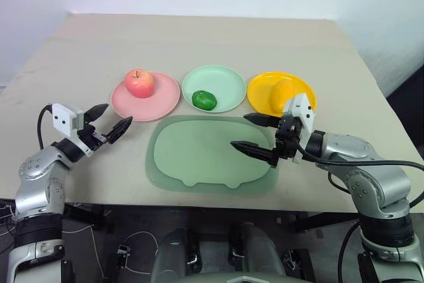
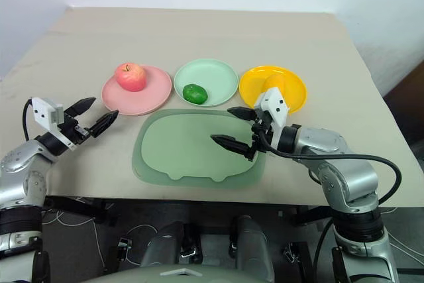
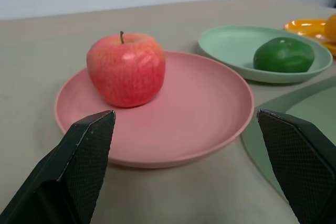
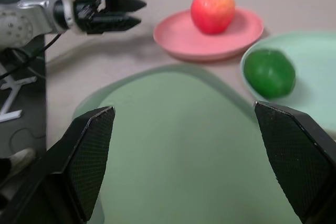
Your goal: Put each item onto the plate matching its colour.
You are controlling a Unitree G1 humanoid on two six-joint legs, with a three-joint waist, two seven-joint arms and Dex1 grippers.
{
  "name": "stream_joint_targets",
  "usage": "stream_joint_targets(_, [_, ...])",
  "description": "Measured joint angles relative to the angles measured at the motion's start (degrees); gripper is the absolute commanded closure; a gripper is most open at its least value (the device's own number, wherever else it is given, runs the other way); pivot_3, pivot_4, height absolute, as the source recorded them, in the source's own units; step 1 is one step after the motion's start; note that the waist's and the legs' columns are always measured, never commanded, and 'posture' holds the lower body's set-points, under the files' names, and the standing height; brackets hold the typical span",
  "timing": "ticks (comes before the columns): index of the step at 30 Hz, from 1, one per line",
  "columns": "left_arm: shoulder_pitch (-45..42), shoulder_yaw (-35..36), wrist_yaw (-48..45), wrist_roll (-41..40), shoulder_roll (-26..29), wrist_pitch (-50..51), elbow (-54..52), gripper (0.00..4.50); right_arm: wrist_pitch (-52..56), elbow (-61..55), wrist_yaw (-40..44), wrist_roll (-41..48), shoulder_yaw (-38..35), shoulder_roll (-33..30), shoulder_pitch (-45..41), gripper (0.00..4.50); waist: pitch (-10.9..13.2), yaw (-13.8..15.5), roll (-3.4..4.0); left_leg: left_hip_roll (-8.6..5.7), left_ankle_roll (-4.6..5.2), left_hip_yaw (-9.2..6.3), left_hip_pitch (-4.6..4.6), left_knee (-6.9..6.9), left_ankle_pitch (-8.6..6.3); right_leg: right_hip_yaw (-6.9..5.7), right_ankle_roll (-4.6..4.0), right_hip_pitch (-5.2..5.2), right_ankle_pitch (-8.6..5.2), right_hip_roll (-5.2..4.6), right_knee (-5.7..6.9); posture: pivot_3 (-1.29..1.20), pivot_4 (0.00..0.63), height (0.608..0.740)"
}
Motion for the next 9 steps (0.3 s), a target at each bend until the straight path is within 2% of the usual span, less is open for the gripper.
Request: stream_joint_targets(9, [3.1,0.2,-1.2,-0.7,-0.7,0.1,-5.4,0.0,-1.6,2.7,-0.3,-0.1,-1.2,-2.8,1.0,0.0,0.0,0.7,0.0,0.0,0.05,0.0,0.02,-0.02,-0.03,-0.02,-0.05,0.17,0.0,0.02,-0.29,0.0,0.15,0.696])
